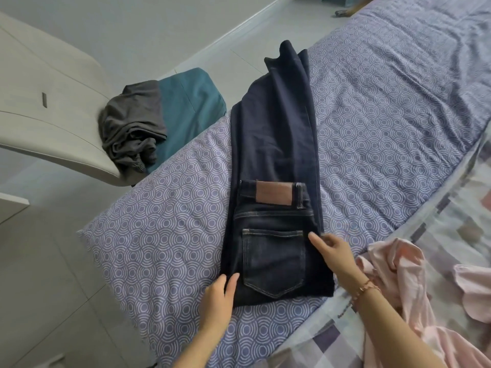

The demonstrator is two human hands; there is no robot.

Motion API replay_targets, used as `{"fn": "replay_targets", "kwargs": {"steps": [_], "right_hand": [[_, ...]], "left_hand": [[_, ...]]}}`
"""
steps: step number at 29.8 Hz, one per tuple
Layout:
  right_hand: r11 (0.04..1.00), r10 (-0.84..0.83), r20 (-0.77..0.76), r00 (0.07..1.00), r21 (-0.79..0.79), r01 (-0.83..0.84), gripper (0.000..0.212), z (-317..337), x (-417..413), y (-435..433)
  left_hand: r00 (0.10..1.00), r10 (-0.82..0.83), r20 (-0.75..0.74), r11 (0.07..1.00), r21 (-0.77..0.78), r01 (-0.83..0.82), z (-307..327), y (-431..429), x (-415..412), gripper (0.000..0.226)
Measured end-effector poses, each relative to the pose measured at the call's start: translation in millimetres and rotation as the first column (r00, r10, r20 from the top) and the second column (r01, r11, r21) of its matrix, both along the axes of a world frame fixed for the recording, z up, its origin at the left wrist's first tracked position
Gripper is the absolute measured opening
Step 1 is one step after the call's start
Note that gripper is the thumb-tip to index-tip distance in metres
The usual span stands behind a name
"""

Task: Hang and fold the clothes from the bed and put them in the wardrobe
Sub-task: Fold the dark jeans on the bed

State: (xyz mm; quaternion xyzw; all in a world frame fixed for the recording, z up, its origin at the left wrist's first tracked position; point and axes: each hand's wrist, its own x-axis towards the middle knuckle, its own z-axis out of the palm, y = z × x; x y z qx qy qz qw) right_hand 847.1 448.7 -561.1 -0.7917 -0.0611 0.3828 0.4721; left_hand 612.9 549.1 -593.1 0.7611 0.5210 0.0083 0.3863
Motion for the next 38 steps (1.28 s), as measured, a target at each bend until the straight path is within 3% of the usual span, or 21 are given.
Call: {"fn": "replay_targets", "kwargs": {"steps": [2,4,7,9,12,15,17,19,21,22,24,27,31,35,38], "right_hand": [[0.975,0.057,0.018,0.998,-0.217,-0.052,0.049,-16,-8,-17],[0.939,0.130,0.044,0.991,-0.325,-0.109,0.044,-21,-27,-31],[0.931,0.132,0.190,0.973,-0.362,-0.055,0.042,-26,-47,-39],[0.943,0.095,0.276,0.956,-0.333,0.002,0.047,-29,-46,-41],[0.907,0.127,0.308,0.943,-0.421,0.015,0.052,-36,-44,-41],[0.853,0.050,0.330,0.943,-0.505,0.131,0.053,-46,-44,-42],[0.858,-0.087,0.263,0.961,-0.470,0.206,0.050,-47,-44,-43],[0.887,-0.198,0.065,0.978,-0.413,0.206,0.051,-43,-38,-40],[0.912,-0.083,-0.040,0.996,-0.407,0.059,0.050,-37,-36,-42],[0.923,-0.025,-0.049,0.998,-0.385,0.004,0.047,-30,-34,-41],[0.951,-0.006,-0.021,1.000,-0.309,-0.001,0.046,-18,-34,-38],[0.983,-0.066,0.018,0.998,-0.173,0.068,0.040,6,-41,-35],[0.996,-0.065,0.076,0.995,-0.064,0.070,0.025,45,-67,-53],[0.998,-0.061,0.029,0.998,-0.031,0.062,0.019,66,-110,-97],[0.982,-0.008,-0.067,0.998,-0.187,-0.005,0.017,49,-153,-154]], "left_hand": [[1.000,-0.014,-0.024,0.999,-0.035,0.014,0,7,4,0.037],[0.995,0.084,0.056,0.995,-0.049,-0.082,8,0,15,0.036],[0.931,0.343,0.127,0.939,-0.063,-0.338,17,-11,32,0.039],[0.925,0.362,0.112,0.932,-0.045,-0.359,13,-12,33,0.042],[0.958,0.276,-0.072,0.961,0.017,-0.276,1,-4,17,0.048],[0.915,0.296,-0.274,0.954,0.048,-0.295,0,10,10,0.043],[0.897,0.355,-0.263,0.919,-0.080,-0.387,0,19,12,0.043],[0.913,0.353,-0.204,0.829,-0.384,-0.406,3,24,21,0.043],[0.924,0.349,-0.155,0.714,-0.595,-0.370,6,26,25,0.041],[0.924,0.362,-0.126,0.695,-0.624,-0.357,10,25,26,0.039],[0.929,0.363,-0.070,0.767,-0.544,-0.340,18,25,30,0.033],[0.935,0.353,0.035,0.913,-0.233,-0.336,40,18,32,0.049],[0.948,0.294,0.122,0.956,-0.034,-0.292,74,-3,5,0.049],[0.958,0.275,0.077,0.962,-0.021,-0.274,86,-40,-42,0.050],[0.978,0.135,-0.157,0.981,-0.118,-0.155,72,-88,-92,0.045]]}}
